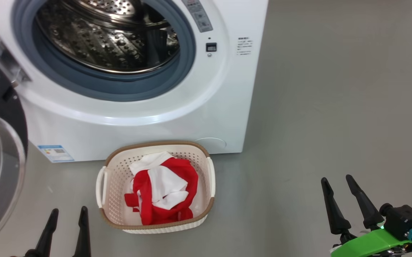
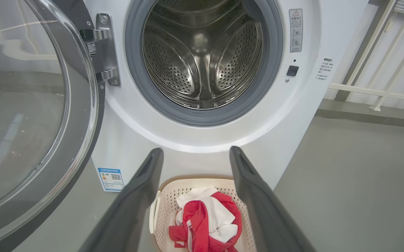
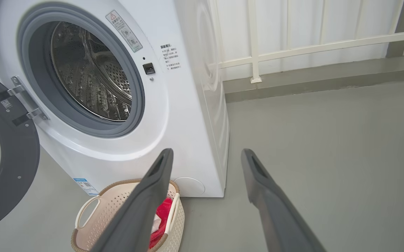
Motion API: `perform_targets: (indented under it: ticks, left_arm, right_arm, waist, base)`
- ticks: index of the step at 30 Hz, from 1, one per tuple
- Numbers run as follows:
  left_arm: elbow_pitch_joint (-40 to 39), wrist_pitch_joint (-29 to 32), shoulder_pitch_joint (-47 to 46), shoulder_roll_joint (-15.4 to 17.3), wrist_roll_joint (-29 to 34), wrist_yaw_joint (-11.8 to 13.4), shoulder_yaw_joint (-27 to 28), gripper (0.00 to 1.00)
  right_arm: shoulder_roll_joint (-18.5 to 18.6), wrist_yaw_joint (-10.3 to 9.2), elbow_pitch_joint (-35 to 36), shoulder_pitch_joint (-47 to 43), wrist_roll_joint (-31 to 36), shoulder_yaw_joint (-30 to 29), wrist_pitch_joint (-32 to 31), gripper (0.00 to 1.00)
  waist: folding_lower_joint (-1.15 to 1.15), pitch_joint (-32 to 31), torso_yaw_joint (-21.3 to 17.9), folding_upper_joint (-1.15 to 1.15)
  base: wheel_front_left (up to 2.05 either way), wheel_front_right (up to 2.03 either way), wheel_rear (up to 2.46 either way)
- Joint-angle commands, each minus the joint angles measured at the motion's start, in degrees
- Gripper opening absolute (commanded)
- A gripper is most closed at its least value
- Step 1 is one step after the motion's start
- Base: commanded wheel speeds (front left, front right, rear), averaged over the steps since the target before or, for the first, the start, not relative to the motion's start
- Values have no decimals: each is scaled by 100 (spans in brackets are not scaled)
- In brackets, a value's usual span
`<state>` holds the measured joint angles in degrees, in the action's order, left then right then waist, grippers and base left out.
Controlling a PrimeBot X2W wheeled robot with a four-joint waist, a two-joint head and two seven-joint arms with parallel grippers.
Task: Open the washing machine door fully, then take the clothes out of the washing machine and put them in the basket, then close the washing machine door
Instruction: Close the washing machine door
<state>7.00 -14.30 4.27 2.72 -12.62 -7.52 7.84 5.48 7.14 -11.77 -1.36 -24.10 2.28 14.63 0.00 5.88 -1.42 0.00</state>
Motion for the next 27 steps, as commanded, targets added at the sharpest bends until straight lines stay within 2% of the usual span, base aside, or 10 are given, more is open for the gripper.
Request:
perform_targets:
  ticks: [1,6,27]
  left_arm:
    - [-101,-70,-191,23,-65,3,236,100]
    - [-46,-70,-148,18,-184,47,221,100]
    - [72,-70,221,16,-554,495,-159,100]
  right_arm:
    - [103,35,110,209,28,159,37,100]
    - [163,35,36,290,17,358,37,100]
    - [367,35,-250,436,-142,1132,37,100]
  waist:
    - [0,-34,171,0]
    - [0,-100,546,0]
    - [0,-453,2311,0]
  base:
    - [0,0,0]
    - [0,0,0]
    - [0,0,0]
